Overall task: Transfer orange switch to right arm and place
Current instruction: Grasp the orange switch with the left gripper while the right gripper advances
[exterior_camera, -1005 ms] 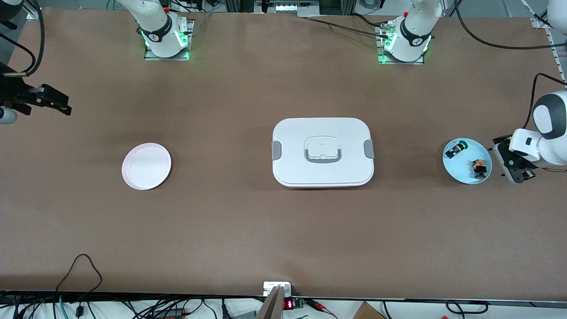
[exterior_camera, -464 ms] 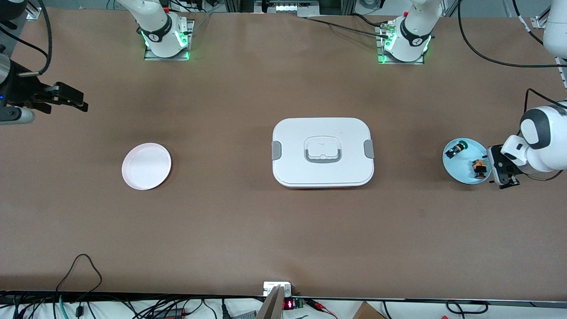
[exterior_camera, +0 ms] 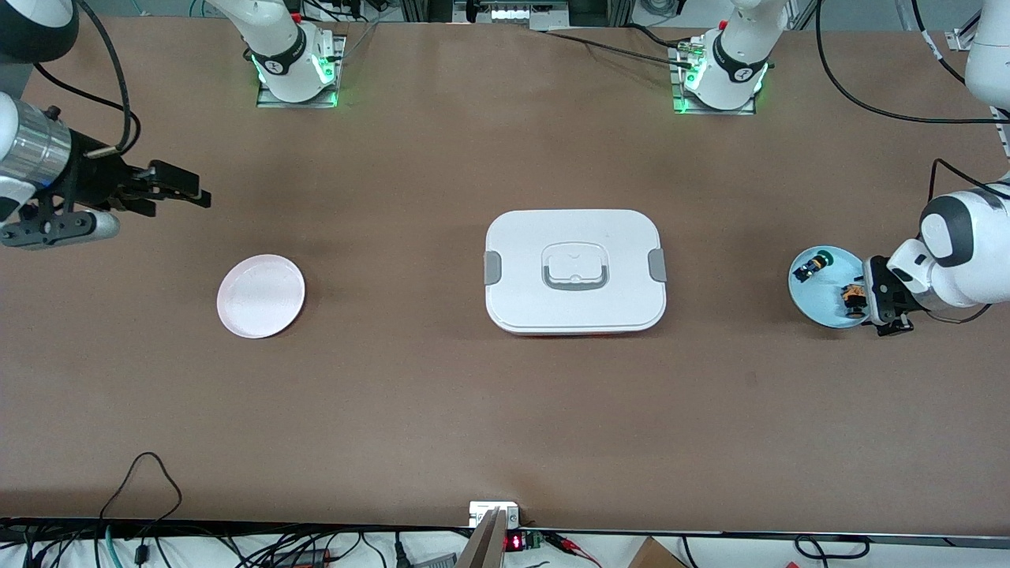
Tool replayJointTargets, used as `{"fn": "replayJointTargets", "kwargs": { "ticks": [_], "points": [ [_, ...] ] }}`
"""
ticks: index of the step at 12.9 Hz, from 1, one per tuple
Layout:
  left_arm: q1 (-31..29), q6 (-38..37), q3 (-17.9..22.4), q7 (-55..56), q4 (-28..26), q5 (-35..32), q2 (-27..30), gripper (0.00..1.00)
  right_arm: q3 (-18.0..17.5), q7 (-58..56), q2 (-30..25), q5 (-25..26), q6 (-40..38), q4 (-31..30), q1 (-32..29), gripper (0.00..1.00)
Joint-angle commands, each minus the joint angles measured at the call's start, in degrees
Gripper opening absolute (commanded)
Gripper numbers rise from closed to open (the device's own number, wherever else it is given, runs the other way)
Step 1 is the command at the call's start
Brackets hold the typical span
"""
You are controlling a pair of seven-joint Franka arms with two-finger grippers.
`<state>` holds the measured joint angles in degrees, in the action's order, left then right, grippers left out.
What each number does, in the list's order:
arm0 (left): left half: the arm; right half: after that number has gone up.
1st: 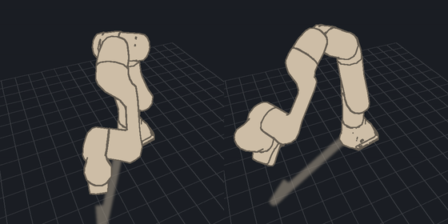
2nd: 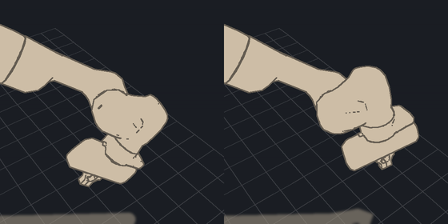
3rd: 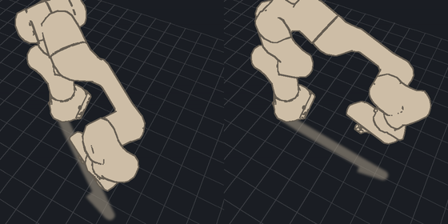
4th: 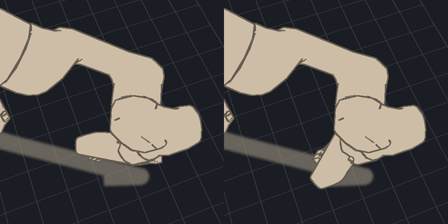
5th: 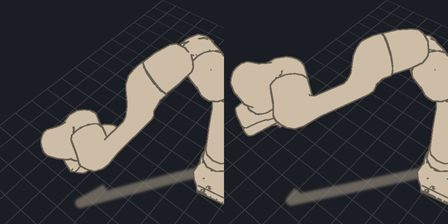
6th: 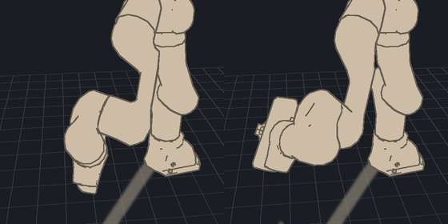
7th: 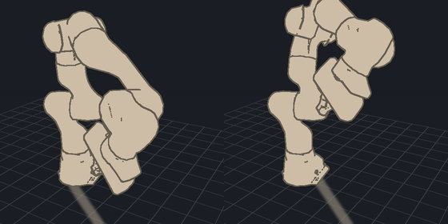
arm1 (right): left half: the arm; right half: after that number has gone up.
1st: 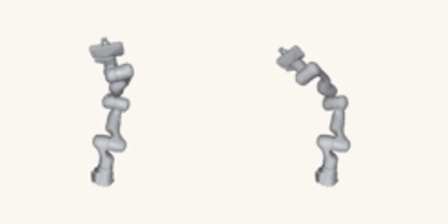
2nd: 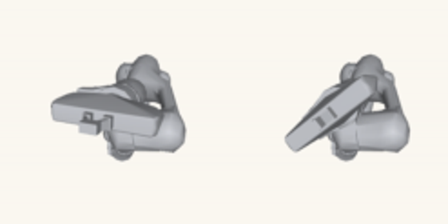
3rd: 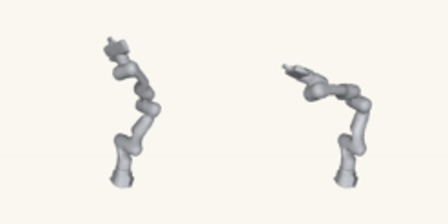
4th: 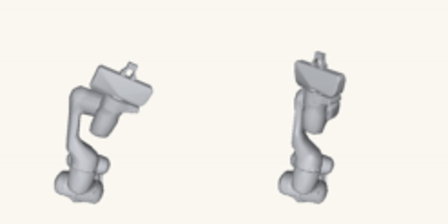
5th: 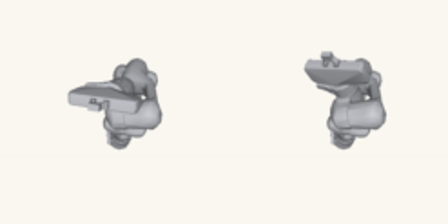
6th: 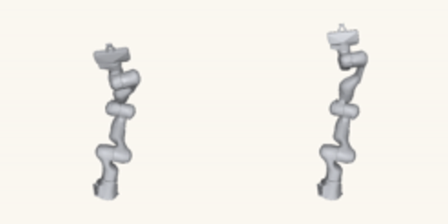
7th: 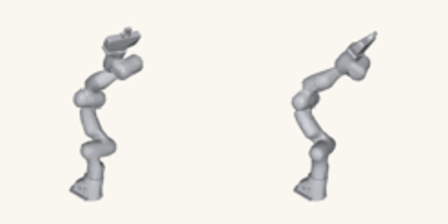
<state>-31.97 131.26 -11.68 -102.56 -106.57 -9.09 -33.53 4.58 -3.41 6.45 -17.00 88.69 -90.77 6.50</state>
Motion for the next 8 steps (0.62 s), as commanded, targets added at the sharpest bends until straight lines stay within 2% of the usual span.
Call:
{"fn": "replayJointTargets", "kwargs": {
  "ticks": [1,6,8],
  "points": [
    [-2.31,0.4,-1.77,-2.99,-1.09,-0.23,0.22,1.0,0.25,-3.26,1.02,-7.85,0.08,0.16,0.18,1.0],
    [-3.01,0.05,-1.94,-6.15,-2.23,2.05,0.13,1.0,0.26,-3.36,1.81,-26.82,0.08,-2.39,-0.17,1.0],
    [-3.01,0.05,-1.94,-7.03,-2.59,2.67,0.13,0.99,0.34,-3.1,2.86,-36.56,0.08,-3.97,0.27,1.0]
  ]
}}
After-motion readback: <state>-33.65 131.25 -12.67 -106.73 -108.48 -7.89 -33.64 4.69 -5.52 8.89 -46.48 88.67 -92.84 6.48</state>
